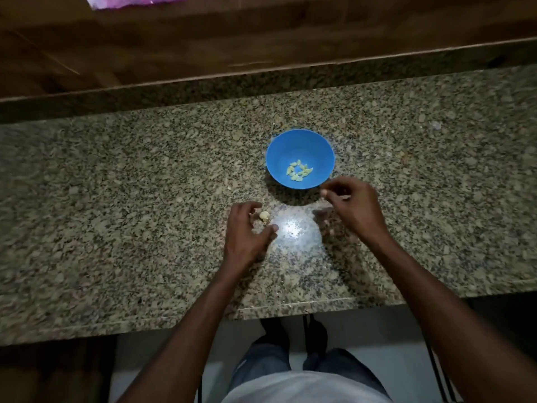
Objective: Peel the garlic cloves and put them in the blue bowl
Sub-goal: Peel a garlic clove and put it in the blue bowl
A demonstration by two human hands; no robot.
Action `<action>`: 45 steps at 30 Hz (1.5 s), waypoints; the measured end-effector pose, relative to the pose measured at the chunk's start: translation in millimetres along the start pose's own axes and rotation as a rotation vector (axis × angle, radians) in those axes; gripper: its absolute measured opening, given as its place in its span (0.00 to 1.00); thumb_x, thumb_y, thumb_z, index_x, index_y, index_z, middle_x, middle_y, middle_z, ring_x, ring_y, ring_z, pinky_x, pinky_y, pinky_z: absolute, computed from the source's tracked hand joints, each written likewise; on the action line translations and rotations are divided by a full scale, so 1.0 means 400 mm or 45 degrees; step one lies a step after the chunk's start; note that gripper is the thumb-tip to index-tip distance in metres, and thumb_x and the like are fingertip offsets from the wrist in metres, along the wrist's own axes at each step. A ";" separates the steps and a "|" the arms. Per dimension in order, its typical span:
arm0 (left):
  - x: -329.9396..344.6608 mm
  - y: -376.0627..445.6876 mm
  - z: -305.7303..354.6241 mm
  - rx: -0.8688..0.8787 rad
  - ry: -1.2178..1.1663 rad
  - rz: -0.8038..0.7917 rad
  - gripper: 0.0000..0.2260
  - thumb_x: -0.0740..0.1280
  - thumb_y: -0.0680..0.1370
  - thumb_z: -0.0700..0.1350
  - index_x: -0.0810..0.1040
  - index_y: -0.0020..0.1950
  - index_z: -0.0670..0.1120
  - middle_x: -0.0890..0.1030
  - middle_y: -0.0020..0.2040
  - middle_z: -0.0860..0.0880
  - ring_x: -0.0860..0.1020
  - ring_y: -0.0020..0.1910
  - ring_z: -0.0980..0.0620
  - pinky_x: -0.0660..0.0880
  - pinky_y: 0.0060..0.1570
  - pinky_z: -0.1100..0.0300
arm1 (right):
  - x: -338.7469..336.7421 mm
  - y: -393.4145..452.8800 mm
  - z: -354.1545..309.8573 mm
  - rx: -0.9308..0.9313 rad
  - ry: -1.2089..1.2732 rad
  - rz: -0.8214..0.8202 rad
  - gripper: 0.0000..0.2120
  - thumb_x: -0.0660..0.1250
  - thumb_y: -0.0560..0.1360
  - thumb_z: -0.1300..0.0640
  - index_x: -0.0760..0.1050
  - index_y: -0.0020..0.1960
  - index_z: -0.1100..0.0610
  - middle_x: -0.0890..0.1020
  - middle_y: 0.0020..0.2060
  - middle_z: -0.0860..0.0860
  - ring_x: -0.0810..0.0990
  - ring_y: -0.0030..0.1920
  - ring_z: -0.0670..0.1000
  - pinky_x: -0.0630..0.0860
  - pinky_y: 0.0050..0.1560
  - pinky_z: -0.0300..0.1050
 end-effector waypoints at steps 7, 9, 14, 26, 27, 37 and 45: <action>0.042 0.036 -0.034 0.115 0.111 -0.031 0.09 0.75 0.77 0.45 0.80 0.54 0.46 0.73 0.53 0.50 0.76 0.52 0.51 0.77 0.49 0.58 | 0.051 0.155 -0.079 -0.027 -0.061 0.000 0.07 0.75 0.78 0.58 0.87 0.55 0.59 0.88 0.50 0.52 0.84 0.46 0.43 0.81 0.49 0.34; 0.035 0.037 -0.034 0.122 0.091 -0.018 0.06 0.72 0.77 0.41 0.81 0.53 0.45 0.74 0.51 0.50 0.76 0.49 0.54 0.75 0.46 0.62 | 0.058 0.160 -0.080 -0.027 -0.110 0.002 0.09 0.74 0.79 0.58 0.87 0.58 0.60 0.88 0.53 0.53 0.84 0.47 0.45 0.79 0.45 0.33; 0.004 -0.003 0.006 -0.213 -0.499 -0.039 0.07 0.72 0.81 0.41 0.83 0.59 0.49 0.86 0.54 0.54 0.83 0.51 0.59 0.80 0.50 0.66 | 0.047 0.056 -0.067 -0.002 0.126 0.009 0.07 0.73 0.80 0.56 0.87 0.56 0.53 0.87 0.48 0.44 0.84 0.46 0.38 0.82 0.47 0.36; 0.090 -0.076 0.152 -0.682 -1.257 0.199 0.08 0.71 0.81 0.38 0.83 0.59 0.38 0.88 0.51 0.44 0.86 0.48 0.51 0.82 0.45 0.61 | 0.123 -0.095 0.033 0.377 0.919 -0.526 0.11 0.76 0.77 0.62 0.85 0.59 0.59 0.89 0.50 0.53 0.88 0.51 0.53 0.84 0.49 0.45; 0.098 -0.080 0.163 -0.677 -1.252 0.224 0.07 0.71 0.80 0.37 0.83 0.58 0.38 0.88 0.49 0.46 0.86 0.47 0.52 0.82 0.45 0.62 | 0.121 -0.094 0.035 0.378 0.936 -0.511 0.10 0.76 0.77 0.62 0.86 0.58 0.59 0.89 0.50 0.53 0.88 0.50 0.52 0.83 0.47 0.42; 0.082 -0.097 0.187 -0.413 -0.791 0.141 0.07 0.76 0.78 0.39 0.86 0.55 0.41 0.88 0.52 0.51 0.86 0.52 0.53 0.83 0.50 0.60 | 0.101 -0.069 0.063 0.309 0.908 -0.523 0.09 0.77 0.76 0.58 0.86 0.56 0.59 0.89 0.49 0.53 0.88 0.51 0.53 0.83 0.48 0.45; 0.051 -0.083 0.197 -0.217 -0.465 0.068 0.07 0.78 0.75 0.40 0.88 0.53 0.45 0.88 0.48 0.53 0.86 0.50 0.56 0.83 0.52 0.58 | 0.078 -0.064 0.061 0.249 0.814 -0.549 0.10 0.82 0.71 0.54 0.89 0.51 0.55 0.89 0.44 0.52 0.87 0.50 0.61 0.83 0.49 0.59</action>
Point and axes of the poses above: each hand's wrist, its own y-axis towards the middle knuckle, its own x-axis out of the palm, z = x × y, the point moved 1 cm from there along y, towards the middle knuckle
